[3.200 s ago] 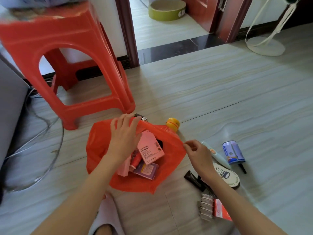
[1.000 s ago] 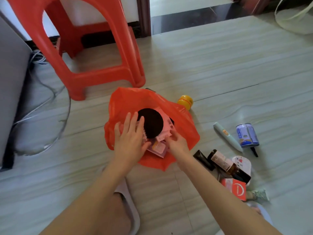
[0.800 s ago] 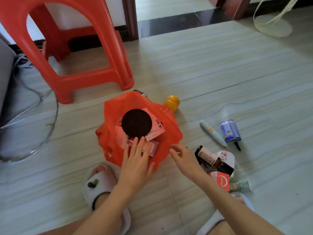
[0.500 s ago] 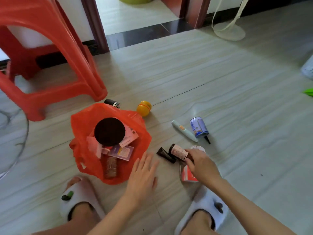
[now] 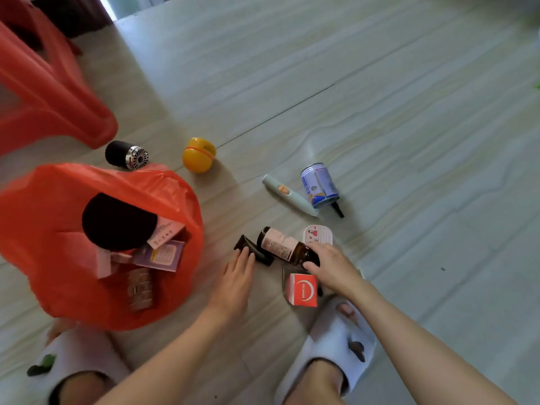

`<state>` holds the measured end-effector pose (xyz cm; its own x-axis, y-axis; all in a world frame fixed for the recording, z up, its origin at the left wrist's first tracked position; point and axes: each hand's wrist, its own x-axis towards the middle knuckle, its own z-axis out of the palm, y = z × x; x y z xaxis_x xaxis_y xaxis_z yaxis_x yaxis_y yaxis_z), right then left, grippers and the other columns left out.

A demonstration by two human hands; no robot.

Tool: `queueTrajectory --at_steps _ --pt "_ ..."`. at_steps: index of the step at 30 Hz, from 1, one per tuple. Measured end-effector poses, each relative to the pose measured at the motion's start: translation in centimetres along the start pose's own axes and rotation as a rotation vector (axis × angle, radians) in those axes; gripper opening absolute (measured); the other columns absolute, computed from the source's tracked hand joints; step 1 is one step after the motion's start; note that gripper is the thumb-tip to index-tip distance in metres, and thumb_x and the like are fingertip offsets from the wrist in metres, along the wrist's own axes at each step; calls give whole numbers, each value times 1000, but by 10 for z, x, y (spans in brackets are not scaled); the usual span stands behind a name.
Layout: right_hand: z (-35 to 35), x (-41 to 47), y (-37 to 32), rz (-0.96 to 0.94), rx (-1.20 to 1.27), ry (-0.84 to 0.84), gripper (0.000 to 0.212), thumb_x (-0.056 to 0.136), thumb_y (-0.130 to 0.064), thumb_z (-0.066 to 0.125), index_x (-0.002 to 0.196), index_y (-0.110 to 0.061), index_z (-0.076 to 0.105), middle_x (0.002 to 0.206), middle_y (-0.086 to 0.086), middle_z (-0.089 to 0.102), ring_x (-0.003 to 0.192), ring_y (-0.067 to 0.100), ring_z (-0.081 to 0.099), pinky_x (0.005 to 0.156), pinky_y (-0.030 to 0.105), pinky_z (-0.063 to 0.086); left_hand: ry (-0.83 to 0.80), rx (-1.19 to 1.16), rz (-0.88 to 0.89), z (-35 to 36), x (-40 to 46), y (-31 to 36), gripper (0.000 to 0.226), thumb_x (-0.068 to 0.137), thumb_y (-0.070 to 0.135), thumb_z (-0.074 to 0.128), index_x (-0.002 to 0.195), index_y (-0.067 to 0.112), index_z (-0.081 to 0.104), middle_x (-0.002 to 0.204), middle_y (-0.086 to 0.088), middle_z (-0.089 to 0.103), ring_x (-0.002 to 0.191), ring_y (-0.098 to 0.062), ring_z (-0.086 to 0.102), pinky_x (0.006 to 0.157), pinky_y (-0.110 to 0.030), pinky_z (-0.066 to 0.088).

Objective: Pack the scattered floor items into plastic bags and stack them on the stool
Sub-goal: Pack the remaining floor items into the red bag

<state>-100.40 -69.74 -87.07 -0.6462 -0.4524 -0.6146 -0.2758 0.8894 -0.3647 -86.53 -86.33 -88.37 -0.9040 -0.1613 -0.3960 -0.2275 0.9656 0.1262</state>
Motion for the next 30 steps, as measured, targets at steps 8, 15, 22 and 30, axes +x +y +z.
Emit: queueTrajectory --at_steps 8,15,22,30 --pt "-5 14 5 59 78 -68 46 76 -31 66 117 -13 56 117 7 46 108 21 50 89 25 38 173 -9 -61 28 38 -5 40 48 4 73 86 17 66 84 -8 64 75 -30 63 58 -31 48" --pt "-15 -4 -25 65 163 121 36 76 -35 66 101 -13 51 100 7 60 95 25 57 72 26 39 -51 -279 -106 28 2 -8 17 86 16 50 99 11 58 99 -9 57 91 -29 56 72 -35 45" --pt "-24 -52 -90 74 200 171 30 76 -39 65 83 -14 51 84 6 55 85 25 53 69 27 35 106 -1300 -839 -14 -73 -19 13 85 25 63 82 15 56 65 0 56 61 -17 53 61 -28 43" --pt "0 -89 -163 175 639 5 30 73 -35 65 77 -6 64 63 12 66 48 20 60 51 27 48 291 -1311 -941 -47 -122 -60 20 92 16 44 101 6 59 76 -10 56 65 -26 55 64 -32 45"
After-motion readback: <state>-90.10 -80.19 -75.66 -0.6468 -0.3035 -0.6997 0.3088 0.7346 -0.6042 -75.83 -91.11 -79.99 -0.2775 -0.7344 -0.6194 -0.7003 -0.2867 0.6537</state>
